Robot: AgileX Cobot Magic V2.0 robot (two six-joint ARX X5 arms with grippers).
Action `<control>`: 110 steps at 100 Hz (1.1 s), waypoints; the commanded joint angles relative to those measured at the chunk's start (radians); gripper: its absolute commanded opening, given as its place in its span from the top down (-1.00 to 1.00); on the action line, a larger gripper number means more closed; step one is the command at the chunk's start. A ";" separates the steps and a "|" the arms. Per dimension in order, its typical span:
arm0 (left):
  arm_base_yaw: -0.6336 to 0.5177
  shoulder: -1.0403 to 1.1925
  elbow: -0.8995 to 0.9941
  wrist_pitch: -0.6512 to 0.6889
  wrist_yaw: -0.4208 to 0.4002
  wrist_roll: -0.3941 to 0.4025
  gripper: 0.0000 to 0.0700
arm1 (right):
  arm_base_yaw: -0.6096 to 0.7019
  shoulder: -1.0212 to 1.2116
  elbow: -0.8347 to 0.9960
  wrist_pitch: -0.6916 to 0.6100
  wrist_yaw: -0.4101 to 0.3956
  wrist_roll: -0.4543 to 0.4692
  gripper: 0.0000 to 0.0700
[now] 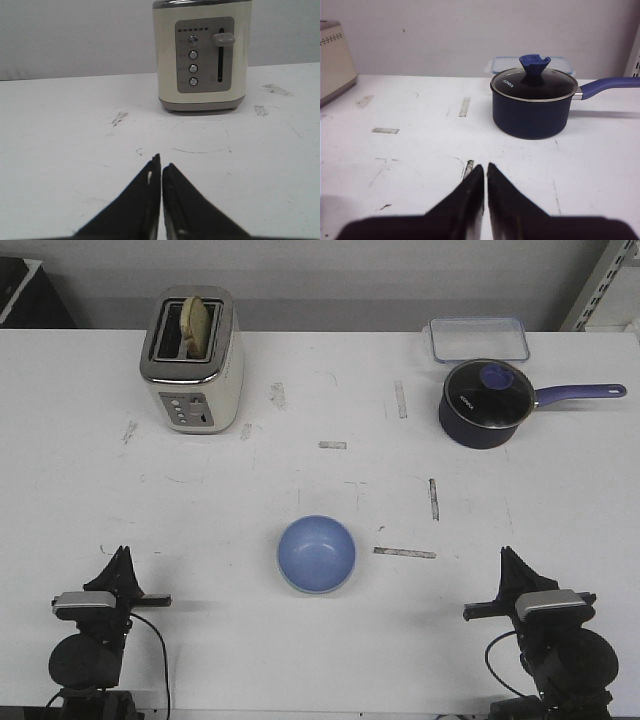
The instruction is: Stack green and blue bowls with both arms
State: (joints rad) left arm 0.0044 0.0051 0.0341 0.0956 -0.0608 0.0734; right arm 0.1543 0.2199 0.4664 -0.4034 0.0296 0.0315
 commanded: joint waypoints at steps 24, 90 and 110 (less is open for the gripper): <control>0.000 -0.002 -0.021 0.011 0.001 0.013 0.99 | -0.158 -0.028 -0.113 0.148 -0.008 -0.058 0.98; 0.000 -0.002 -0.021 0.009 0.001 0.013 0.99 | -0.183 -0.219 -0.454 0.337 -0.011 0.018 0.98; 0.000 -0.002 -0.021 0.010 0.001 0.013 0.99 | -0.183 -0.219 -0.454 0.351 -0.006 0.020 0.98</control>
State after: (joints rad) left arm 0.0044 0.0051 0.0341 0.0948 -0.0605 0.0734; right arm -0.0307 0.0013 0.0143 -0.0654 0.0200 0.0353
